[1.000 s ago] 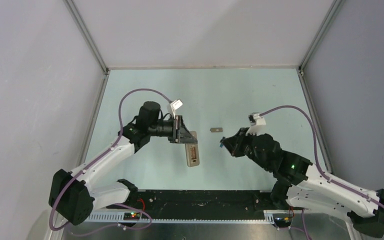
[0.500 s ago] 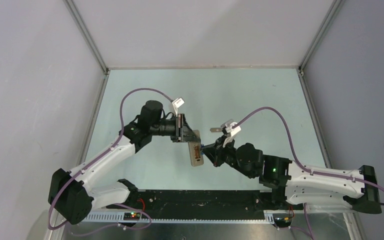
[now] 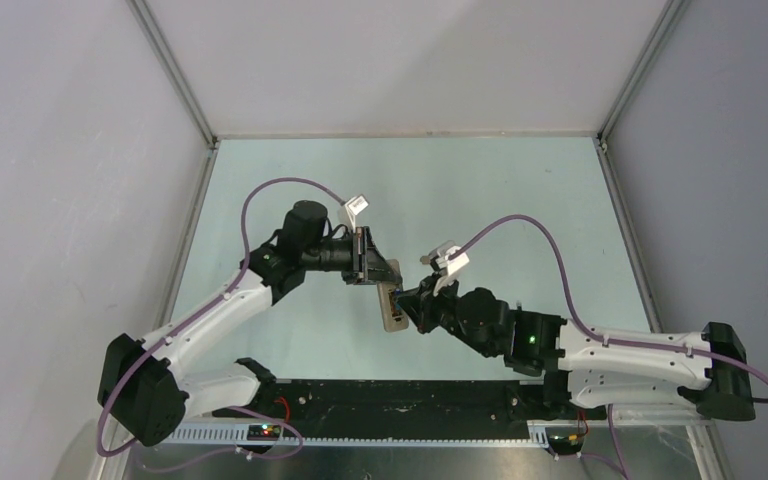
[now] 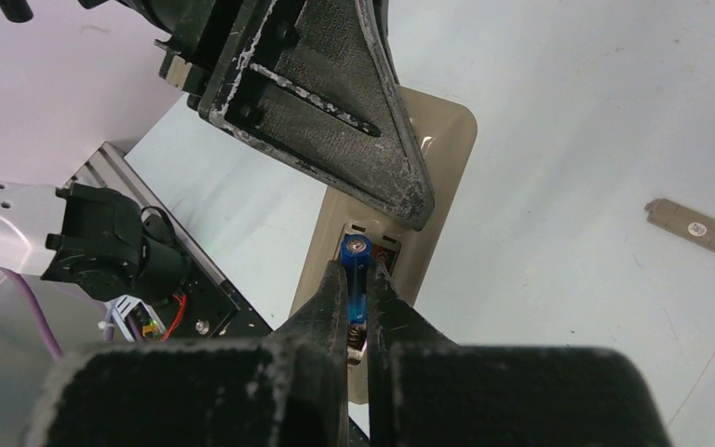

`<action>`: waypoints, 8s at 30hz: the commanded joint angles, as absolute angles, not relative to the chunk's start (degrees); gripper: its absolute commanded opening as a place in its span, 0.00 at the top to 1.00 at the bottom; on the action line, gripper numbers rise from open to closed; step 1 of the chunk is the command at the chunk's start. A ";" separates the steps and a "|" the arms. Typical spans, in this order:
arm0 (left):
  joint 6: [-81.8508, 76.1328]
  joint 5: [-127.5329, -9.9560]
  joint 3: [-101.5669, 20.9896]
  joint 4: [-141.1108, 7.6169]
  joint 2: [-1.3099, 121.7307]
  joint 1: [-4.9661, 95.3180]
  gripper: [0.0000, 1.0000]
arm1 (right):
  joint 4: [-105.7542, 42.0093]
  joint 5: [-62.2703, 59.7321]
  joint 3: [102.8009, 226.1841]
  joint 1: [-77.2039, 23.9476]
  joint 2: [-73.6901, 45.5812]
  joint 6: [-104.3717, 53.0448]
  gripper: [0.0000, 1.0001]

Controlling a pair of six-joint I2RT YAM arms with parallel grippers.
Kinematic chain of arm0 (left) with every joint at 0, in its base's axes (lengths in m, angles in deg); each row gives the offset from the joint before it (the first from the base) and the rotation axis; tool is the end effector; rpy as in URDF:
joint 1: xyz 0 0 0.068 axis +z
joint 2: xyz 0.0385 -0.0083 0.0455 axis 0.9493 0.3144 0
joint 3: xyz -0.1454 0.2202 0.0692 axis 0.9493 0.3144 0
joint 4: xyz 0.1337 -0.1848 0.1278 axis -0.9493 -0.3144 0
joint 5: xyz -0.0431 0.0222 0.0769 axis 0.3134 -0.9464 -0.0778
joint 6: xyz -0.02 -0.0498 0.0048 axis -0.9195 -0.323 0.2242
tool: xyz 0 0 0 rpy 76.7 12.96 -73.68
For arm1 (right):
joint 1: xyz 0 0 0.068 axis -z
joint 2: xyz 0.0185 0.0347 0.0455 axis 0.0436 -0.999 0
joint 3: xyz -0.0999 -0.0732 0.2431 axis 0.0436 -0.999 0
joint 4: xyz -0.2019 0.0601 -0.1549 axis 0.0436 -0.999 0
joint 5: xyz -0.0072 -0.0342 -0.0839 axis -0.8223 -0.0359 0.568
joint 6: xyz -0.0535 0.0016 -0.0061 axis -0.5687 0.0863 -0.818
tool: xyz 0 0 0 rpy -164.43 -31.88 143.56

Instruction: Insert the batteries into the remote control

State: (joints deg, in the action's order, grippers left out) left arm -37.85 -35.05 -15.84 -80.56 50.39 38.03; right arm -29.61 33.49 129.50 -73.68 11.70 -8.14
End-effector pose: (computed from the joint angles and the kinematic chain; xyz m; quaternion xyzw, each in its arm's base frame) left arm 0.1948 -0.1582 0.2863 0.0882 0.8220 -0.5393 0.1600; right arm 0.0694 0.2146 0.3029 -0.2014 0.7481 0.3479 0.5279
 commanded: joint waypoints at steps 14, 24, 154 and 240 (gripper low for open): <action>-35.19 -36.20 -16.75 -79.10 49.67 37.57 1.00 | -30.70 33.76 132.10 -73.41 8.49 -6.37 1.00; -32.01 -37.60 -16.89 -79.04 48.10 37.62 1.00 | -34.68 29.46 132.10 -72.13 6.45 -3.61 1.00; -27.45 -33.46 -19.40 -85.52 56.29 40.26 1.00 | -47.00 23.87 134.47 -60.17 12.45 17.72 0.09; -33.20 -40.62 -26.42 -85.27 55.43 40.30 1.00 | -28.63 7.54 125.60 -50.16 6.07 60.16 0.36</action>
State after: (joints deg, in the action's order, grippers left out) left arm -32.43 -41.08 -23.43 -86.65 56.22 40.30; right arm -31.55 8.22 125.96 -50.25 6.21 62.17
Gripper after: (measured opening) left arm 0.287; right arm 0.643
